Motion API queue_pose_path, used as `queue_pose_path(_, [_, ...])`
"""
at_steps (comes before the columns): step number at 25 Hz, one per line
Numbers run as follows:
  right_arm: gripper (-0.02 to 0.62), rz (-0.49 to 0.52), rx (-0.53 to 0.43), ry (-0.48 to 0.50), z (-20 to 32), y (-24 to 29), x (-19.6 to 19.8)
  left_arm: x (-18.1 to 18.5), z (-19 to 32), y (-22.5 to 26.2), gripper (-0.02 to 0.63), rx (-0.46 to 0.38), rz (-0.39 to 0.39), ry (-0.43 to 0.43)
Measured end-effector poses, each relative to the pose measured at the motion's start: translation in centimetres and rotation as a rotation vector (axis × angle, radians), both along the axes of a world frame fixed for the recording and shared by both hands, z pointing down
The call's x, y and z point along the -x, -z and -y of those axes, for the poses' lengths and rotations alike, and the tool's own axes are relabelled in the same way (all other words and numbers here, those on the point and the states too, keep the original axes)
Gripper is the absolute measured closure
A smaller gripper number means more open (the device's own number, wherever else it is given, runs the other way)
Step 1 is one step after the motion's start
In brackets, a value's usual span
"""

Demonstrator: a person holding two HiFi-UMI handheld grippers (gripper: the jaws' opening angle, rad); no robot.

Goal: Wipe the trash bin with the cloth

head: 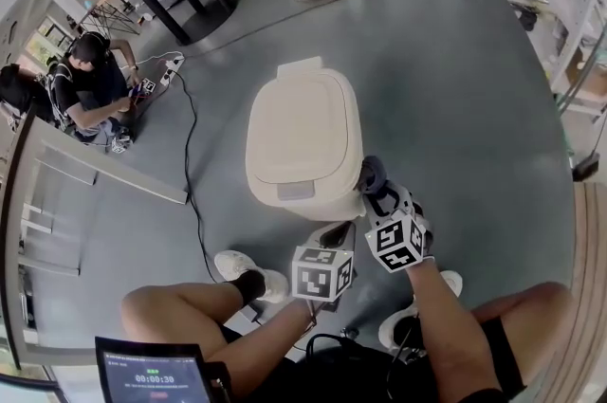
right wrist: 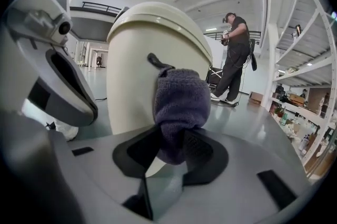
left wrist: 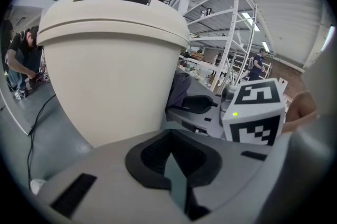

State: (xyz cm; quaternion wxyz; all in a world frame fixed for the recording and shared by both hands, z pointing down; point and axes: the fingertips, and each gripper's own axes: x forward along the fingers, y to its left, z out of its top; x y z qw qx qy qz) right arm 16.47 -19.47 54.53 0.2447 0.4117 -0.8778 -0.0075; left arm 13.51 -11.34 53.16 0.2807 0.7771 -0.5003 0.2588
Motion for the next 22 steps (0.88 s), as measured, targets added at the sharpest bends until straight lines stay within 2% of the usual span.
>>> queue_pose_path(12, [0.48,-0.042,0.075,0.036,-0.5,-4.3,0.6,-0.1,-0.2,-1.4,0.607,0.038,0.01,-0.013])
queue_pose_path(22, [0.48,-0.049,0.209,0.039,-1.4,-9.0,0.1,-0.4,-0.7,-3.0,0.607,0.072,0.029,-0.019])
